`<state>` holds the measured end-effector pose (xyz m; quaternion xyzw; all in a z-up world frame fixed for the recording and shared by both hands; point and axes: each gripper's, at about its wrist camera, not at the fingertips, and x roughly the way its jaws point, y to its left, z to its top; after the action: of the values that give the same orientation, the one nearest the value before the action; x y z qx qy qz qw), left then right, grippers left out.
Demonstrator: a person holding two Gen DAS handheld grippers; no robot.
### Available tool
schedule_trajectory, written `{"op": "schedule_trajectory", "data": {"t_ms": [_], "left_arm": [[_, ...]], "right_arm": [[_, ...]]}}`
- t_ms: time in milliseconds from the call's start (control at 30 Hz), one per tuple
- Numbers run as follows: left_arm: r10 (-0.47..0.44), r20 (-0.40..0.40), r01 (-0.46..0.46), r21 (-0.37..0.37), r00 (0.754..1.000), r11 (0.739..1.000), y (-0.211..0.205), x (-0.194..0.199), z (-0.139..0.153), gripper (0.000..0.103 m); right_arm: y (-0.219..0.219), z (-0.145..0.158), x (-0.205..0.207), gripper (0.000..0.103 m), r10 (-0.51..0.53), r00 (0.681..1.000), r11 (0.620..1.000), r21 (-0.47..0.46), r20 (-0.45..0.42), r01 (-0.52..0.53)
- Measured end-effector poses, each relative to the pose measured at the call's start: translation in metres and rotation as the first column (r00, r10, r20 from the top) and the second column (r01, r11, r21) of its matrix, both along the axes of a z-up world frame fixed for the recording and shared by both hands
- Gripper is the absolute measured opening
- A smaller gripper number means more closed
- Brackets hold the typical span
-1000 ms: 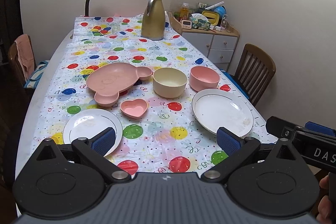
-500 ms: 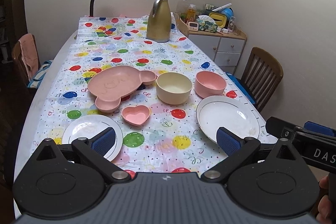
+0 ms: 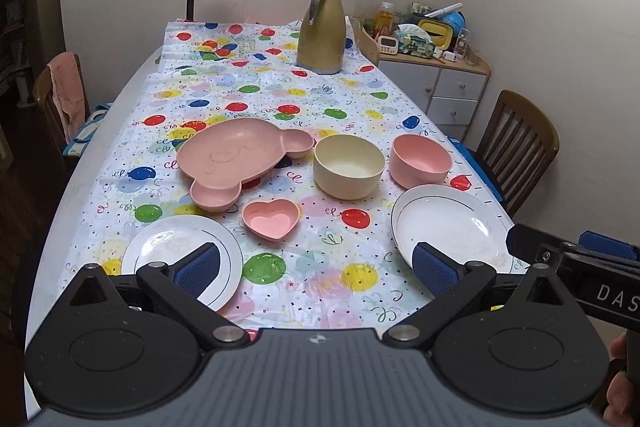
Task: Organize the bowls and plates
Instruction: 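Close the left gripper on the white plate rim while the right gripper grips it too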
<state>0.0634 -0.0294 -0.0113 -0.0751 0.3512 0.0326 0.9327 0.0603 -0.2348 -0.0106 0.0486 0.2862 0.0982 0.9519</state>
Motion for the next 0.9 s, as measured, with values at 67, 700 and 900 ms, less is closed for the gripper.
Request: {"op": "schedule_trajectory", "data": {"t_ms": [67, 700, 900], "left_arm": [[0.000, -0.008, 0.000, -0.004, 1.000, 1.000, 0.000, 0.003, -0.003, 0.103], [-0.060, -0.195, 0.037, -0.123, 0.979, 0.992, -0.049, 0.119, -0.079, 0.102], [-0.054, -0.223, 0.025, -0.131, 0.973, 0.991, -0.065, 0.154, -0.099, 0.099]], "right_arm": [[0.001, -0.001, 0.003, 0.098, 0.003, 1.000, 1.000, -0.002, -0.007, -0.003], [-0.087, -0.070, 0.119, 0.089, -0.041, 0.979, 0.997, -0.072, -0.201, 0.027], [-0.108, -0.096, 0.171, 0.075, -0.006, 0.964, 0.993, -0.117, -0.264, -0.026]]}}
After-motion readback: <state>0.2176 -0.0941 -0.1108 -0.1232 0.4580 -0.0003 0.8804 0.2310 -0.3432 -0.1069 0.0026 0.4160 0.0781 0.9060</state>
